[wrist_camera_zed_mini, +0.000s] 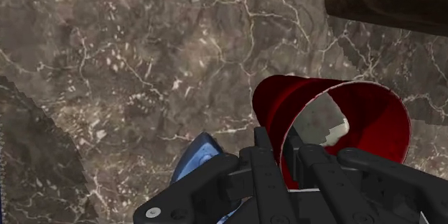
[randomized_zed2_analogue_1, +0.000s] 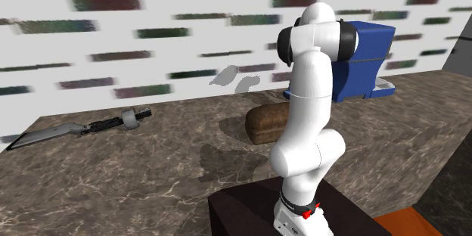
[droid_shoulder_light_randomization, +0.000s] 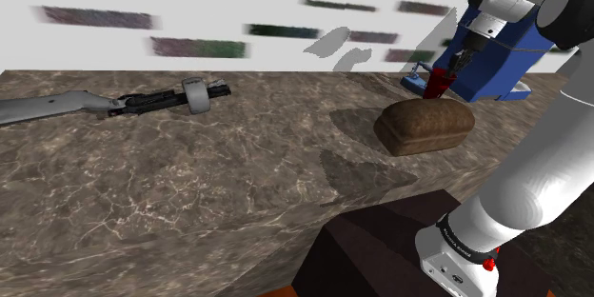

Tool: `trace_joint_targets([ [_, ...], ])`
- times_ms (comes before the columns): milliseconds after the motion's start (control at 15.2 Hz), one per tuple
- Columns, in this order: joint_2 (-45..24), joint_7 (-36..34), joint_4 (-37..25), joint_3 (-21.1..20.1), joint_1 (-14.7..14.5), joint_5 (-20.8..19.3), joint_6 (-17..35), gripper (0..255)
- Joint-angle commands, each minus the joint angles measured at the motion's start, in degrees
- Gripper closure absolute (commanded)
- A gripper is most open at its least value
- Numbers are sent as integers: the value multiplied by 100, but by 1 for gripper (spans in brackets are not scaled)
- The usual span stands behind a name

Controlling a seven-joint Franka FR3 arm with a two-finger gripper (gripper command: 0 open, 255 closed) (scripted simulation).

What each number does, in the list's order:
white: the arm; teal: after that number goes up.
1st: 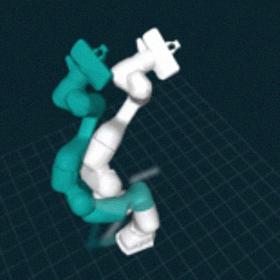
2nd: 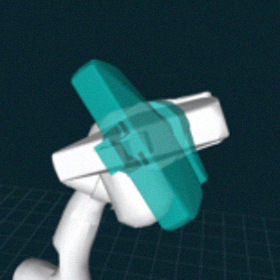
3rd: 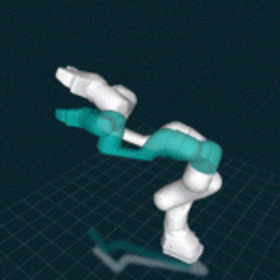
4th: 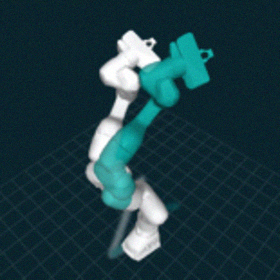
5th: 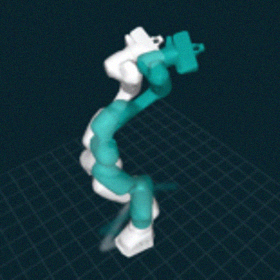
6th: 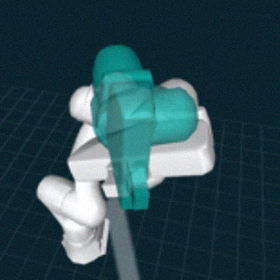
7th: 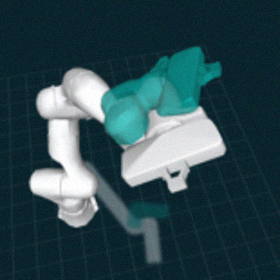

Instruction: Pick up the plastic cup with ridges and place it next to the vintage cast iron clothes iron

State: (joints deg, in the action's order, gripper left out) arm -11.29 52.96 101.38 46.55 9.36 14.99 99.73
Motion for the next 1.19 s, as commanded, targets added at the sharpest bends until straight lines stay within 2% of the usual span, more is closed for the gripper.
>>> trace_joint_targets([
  [0, -50, 45, 107, -10, 10, 43, 139, 255],
  [198, -117, 106, 272, -28, 19, 105, 343, 255],
  [660, -117, 106, 272, -28, 19, 105, 343, 255],
  [726, -117, 106, 272, -28, 19, 105, 343, 0],
  [1056, -117, 107, 272, -28, 19, 105, 343, 0],
  [1122, -108, 90, 90, -12, 42, 83, 156, 0],
])
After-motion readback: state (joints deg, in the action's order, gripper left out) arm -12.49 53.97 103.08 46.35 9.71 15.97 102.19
